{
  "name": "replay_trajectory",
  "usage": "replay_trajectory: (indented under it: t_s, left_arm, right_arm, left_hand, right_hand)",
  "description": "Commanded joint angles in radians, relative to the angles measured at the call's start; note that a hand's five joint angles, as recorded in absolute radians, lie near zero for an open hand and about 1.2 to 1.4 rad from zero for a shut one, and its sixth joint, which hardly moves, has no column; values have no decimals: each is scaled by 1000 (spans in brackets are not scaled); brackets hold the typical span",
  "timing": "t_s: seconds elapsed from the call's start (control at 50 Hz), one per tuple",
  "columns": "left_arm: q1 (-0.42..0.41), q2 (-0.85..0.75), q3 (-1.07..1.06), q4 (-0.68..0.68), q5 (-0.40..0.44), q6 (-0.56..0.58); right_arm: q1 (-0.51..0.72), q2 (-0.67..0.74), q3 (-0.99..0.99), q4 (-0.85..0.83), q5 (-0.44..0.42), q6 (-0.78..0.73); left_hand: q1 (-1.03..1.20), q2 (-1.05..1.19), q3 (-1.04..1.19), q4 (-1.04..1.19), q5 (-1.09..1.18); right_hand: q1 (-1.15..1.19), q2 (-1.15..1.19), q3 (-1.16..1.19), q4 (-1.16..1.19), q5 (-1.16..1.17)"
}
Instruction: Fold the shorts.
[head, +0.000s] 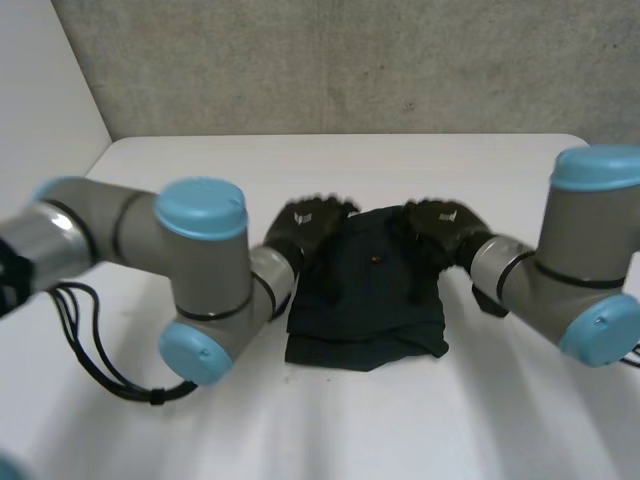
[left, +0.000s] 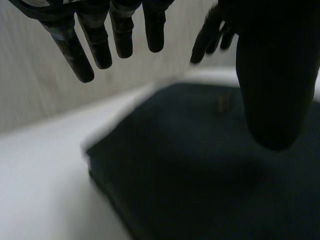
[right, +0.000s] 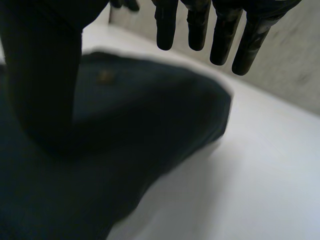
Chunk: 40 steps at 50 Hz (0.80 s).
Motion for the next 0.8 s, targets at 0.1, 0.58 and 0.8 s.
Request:
replay_trajectory:
  t_s: [0.1, 0.58, 0.8]
  left_arm:
    - [4, -89, 22, -52, -120, 105]
    - [250, 716, 3, -389, -122, 128]
    - [295, 733, -37, -412, -53, 128]
  right_arm:
    - [11, 88, -26, 22, 87, -186]
    - [-4, -433, -126, 101, 347, -12]
    - [-3, -455, -129, 146, 334, -22]
  left_hand:
    - [59, 54, 56, 51, 53]
    - [16, 10, 13, 7, 9]
    - [-40, -46, -43, -49, -47]
  right_hand:
    - [-32, -51, -35, -60, -69]
    - [-32, -51, -35, -60, -69]
    - [-32, -51, -35, -60, -69]
